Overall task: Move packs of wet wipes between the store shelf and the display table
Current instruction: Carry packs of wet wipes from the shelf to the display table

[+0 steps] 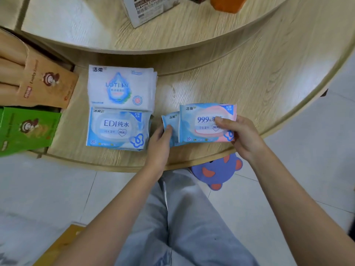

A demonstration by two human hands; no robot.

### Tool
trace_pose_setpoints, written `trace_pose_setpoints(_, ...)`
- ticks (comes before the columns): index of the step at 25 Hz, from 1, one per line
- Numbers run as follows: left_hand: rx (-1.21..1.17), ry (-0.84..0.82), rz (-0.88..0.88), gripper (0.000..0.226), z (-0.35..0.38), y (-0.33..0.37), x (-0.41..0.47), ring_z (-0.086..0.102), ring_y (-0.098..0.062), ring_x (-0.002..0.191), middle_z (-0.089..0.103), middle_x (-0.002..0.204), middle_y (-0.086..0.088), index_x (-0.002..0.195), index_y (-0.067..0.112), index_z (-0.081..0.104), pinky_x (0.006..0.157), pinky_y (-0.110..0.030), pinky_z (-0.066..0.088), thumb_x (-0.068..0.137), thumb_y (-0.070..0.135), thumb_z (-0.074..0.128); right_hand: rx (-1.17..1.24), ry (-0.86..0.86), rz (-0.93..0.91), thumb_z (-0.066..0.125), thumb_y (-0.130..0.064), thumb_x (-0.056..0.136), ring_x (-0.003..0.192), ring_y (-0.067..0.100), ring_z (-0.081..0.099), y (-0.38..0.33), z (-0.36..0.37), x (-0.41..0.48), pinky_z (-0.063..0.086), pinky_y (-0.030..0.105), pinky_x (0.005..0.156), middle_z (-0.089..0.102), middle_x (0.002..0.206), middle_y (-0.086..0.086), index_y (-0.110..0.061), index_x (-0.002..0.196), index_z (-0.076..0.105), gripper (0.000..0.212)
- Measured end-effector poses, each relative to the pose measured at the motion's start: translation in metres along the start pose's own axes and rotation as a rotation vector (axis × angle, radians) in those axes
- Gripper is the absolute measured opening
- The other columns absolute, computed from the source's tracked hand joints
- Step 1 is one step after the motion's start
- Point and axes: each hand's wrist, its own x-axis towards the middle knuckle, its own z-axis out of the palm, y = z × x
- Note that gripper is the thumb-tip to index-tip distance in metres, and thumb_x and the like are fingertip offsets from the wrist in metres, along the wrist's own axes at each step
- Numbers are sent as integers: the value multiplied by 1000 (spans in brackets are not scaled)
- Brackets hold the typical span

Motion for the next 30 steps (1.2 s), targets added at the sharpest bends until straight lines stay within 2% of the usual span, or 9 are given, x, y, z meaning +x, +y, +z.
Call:
trace_pose_setpoints(3,-32,-43,28,41,-1,1,-5,60,-3,111,67,117,10,122,26,60,100,-29,43,87,45,49,-31,-50,-3,78,-15,58,84,21,72,-2,6,4,57,27,71,75,94,11,-3,96,71,40)
trace_pose_setpoints(6,-111,-105,21,51,-1,5,-8,61,-11,114,67,119,5,122,22,60,105,-39,43,80,51,57,-107,-66,-25,78,-10,63,81,20,71,-4,22,9,56,26,72,75,91,10,-2,96,71,35)
trace_pose_setpoints(9,-150,-136,13,52,-5,5,-12,62,-15,113,68,118,0,121,19,61,103,-39,45,78,47,64,-212,-88,-4,75,-9,73,85,18,71,-4,29,12,54,25,73,74,96,8,-2,104,68,32)
trace_pose_setpoints(14,-162,-127,0,48,-2,12,-16,65,-15,107,71,113,0,120,16,62,93,-30,50,77,35,68,-253,83,-53,82,-19,62,95,14,66,1,34,11,52,20,70,65,113,7,-16,127,43,76)
trace_pose_setpoints(15,-162,-121,-1,49,-2,11,-16,66,-15,107,71,113,0,120,16,61,92,-30,50,76,36,69,-257,93,-60,83,-17,63,94,12,66,1,35,10,52,19,70,65,113,6,-17,128,43,76)
trace_pose_setpoints(19,-150,-88,5,56,-4,8,-19,66,-15,105,71,111,0,117,18,63,91,-31,51,68,45,71,-281,57,-72,77,-10,74,83,9,69,3,37,1,53,19,68,71,102,7,-7,107,63,36)
trace_pose_setpoints(23,-151,-35,3,51,-1,12,-18,68,-13,97,72,108,-3,116,13,64,77,-19,52,70,35,70,-246,92,-64,78,-14,74,89,13,70,11,36,-2,54,19,69,72,103,6,-8,107,64,37)
trace_pose_setpoints(28,-110,-1,-1,37,2,19,-22,67,-4,87,70,109,-2,117,13,62,69,-11,49,83,25,68,-289,94,-73,76,-18,77,88,13,68,4,37,-3,55,21,74,71,103,5,-9,107,63,34)
trace_pose_setpoints(30,-47,-26,19,34,-2,21,-30,65,2,88,69,113,0,121,14,59,69,-7,47,88,18,63,-324,175,-124,72,-21,82,90,14,65,4,35,-8,52,26,79,68,104,5,-12,105,63,27)
